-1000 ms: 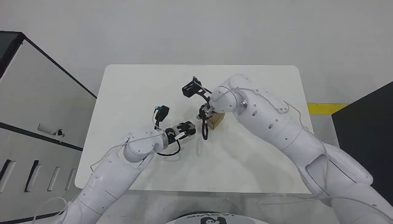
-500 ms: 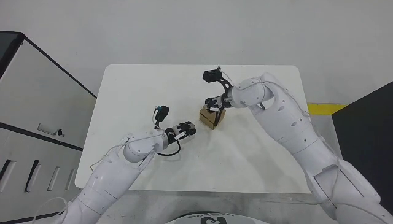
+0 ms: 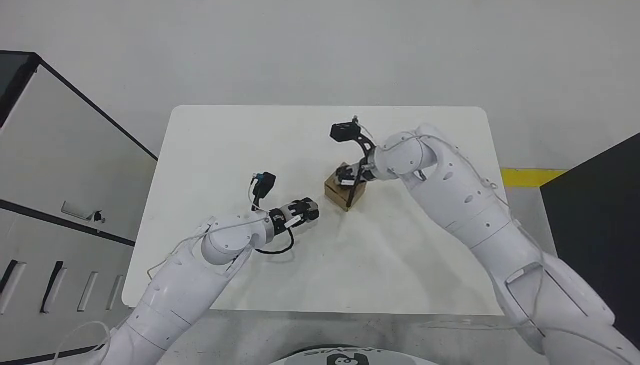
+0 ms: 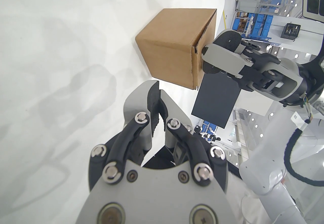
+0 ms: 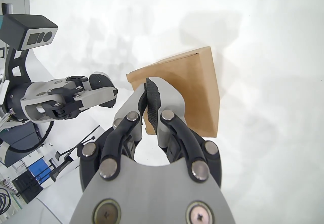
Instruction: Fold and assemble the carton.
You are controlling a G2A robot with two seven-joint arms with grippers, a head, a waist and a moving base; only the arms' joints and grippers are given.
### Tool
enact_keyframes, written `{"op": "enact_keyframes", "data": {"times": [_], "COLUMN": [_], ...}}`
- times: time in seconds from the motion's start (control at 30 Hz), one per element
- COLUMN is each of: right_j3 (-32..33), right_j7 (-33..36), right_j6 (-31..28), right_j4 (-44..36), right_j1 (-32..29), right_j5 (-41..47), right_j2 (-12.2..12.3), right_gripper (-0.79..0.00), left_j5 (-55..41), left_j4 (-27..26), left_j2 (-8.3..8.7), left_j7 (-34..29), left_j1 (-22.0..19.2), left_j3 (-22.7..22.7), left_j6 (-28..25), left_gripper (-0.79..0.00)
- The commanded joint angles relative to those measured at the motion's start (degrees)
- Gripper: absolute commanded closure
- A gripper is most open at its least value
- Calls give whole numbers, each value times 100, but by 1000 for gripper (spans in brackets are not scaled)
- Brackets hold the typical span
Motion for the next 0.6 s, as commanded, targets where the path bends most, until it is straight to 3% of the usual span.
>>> {"op": "enact_keyframes", "data": {"times": [0.0, 0.57], "right_j3": [-56, 46], "right_j7": [7, -4], "right_j6": [-9, 6], "right_j4": [52, -221], "right_j1": [25, -5], "right_j5": [1, 16], "right_j2": [-21, -1], "right_gripper": [0, 0], "left_j5": [0, 0], "left_j4": [0, 0], "left_j2": [0, 0], "left_j7": [0, 0], "left_j1": [0, 0], "left_j3": [0, 0], "left_j6": [0, 0], "left_gripper": [0, 0]}}
